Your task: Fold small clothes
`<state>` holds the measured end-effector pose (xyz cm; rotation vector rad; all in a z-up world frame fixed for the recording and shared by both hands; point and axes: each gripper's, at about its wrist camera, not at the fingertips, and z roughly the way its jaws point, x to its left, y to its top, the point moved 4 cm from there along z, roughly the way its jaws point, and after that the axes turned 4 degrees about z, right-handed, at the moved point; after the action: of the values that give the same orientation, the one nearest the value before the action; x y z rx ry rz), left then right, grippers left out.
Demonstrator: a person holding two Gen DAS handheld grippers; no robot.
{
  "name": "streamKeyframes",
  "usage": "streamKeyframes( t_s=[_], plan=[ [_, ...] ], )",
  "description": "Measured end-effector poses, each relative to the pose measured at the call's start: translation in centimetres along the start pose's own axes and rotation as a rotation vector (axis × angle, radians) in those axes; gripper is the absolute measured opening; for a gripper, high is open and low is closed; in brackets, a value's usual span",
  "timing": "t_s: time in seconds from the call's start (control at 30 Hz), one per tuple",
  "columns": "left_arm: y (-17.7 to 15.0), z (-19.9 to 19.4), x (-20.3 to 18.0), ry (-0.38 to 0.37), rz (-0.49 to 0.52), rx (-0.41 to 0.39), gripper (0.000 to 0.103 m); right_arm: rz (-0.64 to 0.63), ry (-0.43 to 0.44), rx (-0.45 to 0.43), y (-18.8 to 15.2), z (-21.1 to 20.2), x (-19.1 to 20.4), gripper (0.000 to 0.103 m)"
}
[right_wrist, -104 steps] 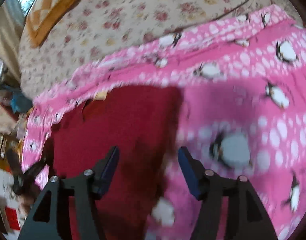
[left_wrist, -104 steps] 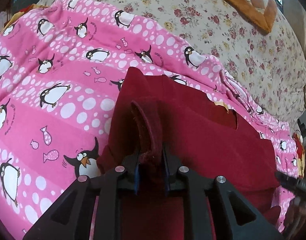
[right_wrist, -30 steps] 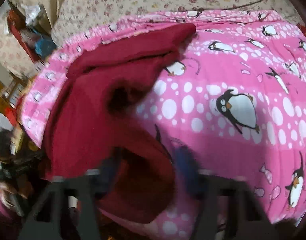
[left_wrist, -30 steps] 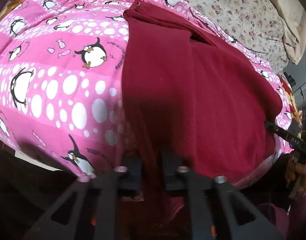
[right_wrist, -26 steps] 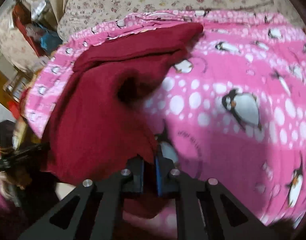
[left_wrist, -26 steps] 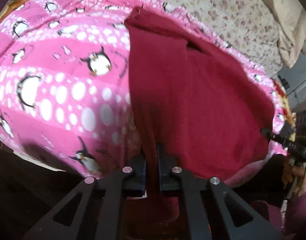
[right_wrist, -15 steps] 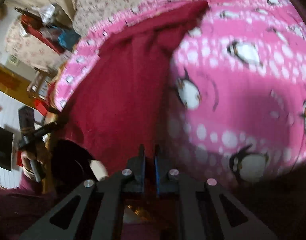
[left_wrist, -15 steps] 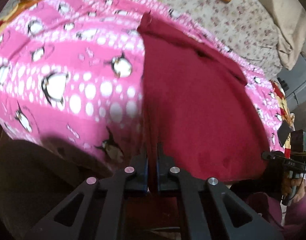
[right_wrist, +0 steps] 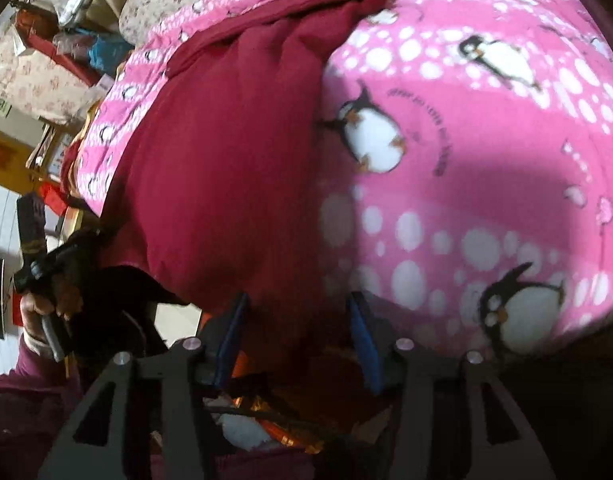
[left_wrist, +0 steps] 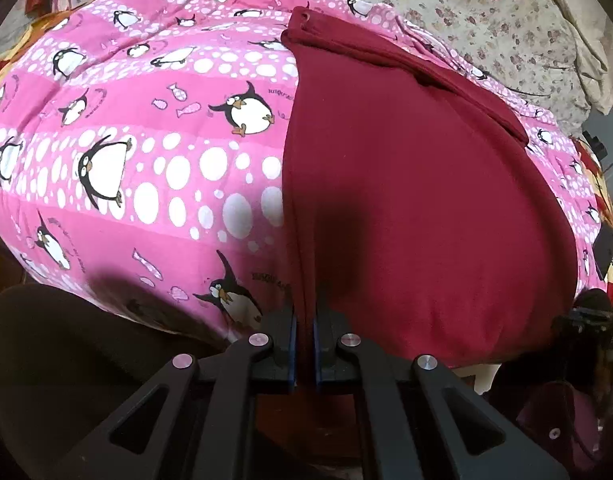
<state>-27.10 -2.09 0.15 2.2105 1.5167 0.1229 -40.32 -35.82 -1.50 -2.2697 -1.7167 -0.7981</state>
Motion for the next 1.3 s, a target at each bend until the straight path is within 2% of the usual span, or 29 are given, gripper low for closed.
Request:
streamKeyframes(
  t_s=[0.23, 0.33, 0.47, 0.6, 0.73, 0.8, 1.07, 1.3],
  plan=[
    [0.0, 0.2, -0.1, -0.008, -0.002, 0.0, 0.0, 0.004, 0.001, 0.045, -1.1, 1.4, 0.0, 0.052],
    [0.0, 0.2, 0.0, -0.015, -0.006, 0.001, 0.0, -0.028, -0.007, 0.036, -1.1, 1.3, 0.5, 0.013],
    [0.5, -0.7, 0.4, -0.069, -0.033, -0.03, 0.0, -0.08, 0.027, -0.003, -1.1, -0.2, 1.9, 0.01],
    [1.9, -3.4, 1.2, -0.102, -0.067, -0.131, 0.0, -0.105, 0.142, -0.064, -0.7, -2.8, 3.5, 0.01],
    [4.0, -6.1, 1.3, -0.117, -0.07, -0.232, 0.0, -0.066, 0.33, -0.163, 0.8, -6.3, 4.1, 0.01],
    [5.3, -7.1, 1.1, -0.121, -0.06, -0.268, 0.0, -0.058, 0.37, -0.201, 1.5, -7.3, 4.1, 0.01],
    [12.0, -8.3, 0.6, -0.134, -0.046, -0.367, 0.0, -0.051, 0.373, -0.367, 7.3, -10.9, 4.2, 0.01],
    [18.3, -6.0, 0.3, -0.127, -0.07, -0.379, 0.0, 0.003, 0.34, -0.469, 14.5, -11.8, 3.0, 0.01]
  ],
)
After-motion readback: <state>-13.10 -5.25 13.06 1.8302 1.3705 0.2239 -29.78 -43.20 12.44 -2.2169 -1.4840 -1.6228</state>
